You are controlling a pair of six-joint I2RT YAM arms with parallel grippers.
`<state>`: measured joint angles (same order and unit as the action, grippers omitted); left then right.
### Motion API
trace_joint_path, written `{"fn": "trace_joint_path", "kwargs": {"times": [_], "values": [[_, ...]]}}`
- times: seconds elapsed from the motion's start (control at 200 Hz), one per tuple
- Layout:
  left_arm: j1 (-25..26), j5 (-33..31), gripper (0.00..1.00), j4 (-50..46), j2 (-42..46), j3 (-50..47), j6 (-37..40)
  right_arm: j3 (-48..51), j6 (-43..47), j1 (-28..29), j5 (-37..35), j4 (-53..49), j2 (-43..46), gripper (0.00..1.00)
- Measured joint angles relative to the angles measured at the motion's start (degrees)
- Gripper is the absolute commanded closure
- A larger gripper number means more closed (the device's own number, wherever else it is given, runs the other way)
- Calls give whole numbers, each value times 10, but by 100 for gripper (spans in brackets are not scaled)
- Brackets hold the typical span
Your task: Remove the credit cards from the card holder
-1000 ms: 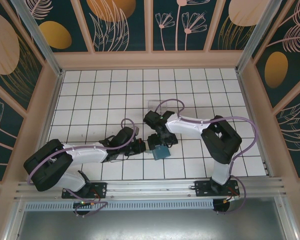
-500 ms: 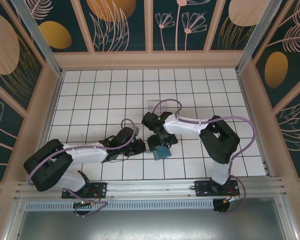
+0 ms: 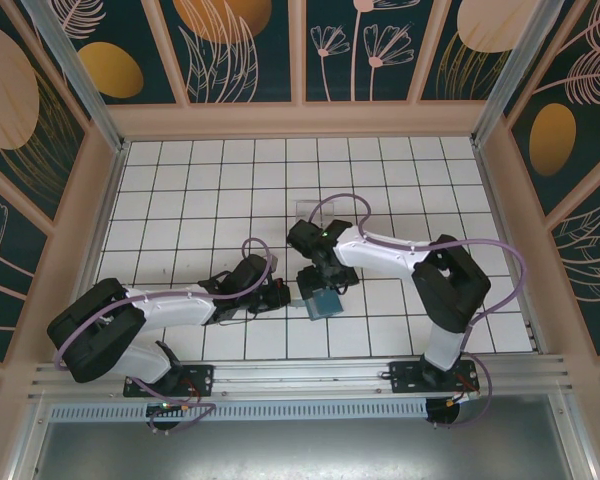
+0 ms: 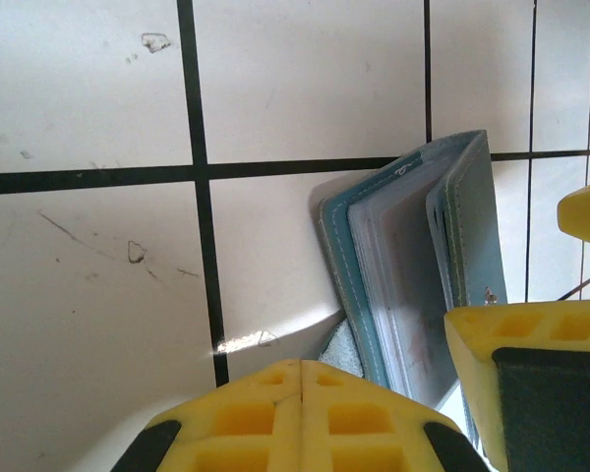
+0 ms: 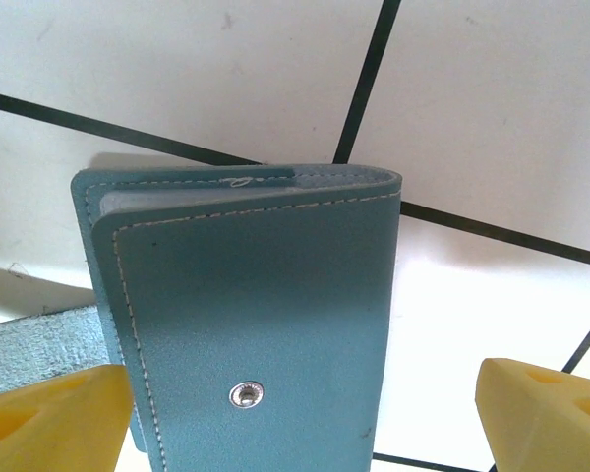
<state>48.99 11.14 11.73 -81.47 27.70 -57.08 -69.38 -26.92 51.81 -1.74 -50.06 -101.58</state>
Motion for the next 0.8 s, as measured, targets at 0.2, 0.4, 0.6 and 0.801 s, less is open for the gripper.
{"fn": "trace_joint_path", "kwargs": {"times": [0.2,0.4,0.6,0.801], "values": [[0,0,94,0,0,1,0,4,0,-5,1,1,1,9],[0,0,94,0,0,1,0,10,7,-5,18,10,1,9],[0,0,94,-1,-1,2,0,11,9,-5,18,12,1,9],[0,0,94,-5,-3,3,1,20,13,-5,42,24,1,9]]}}
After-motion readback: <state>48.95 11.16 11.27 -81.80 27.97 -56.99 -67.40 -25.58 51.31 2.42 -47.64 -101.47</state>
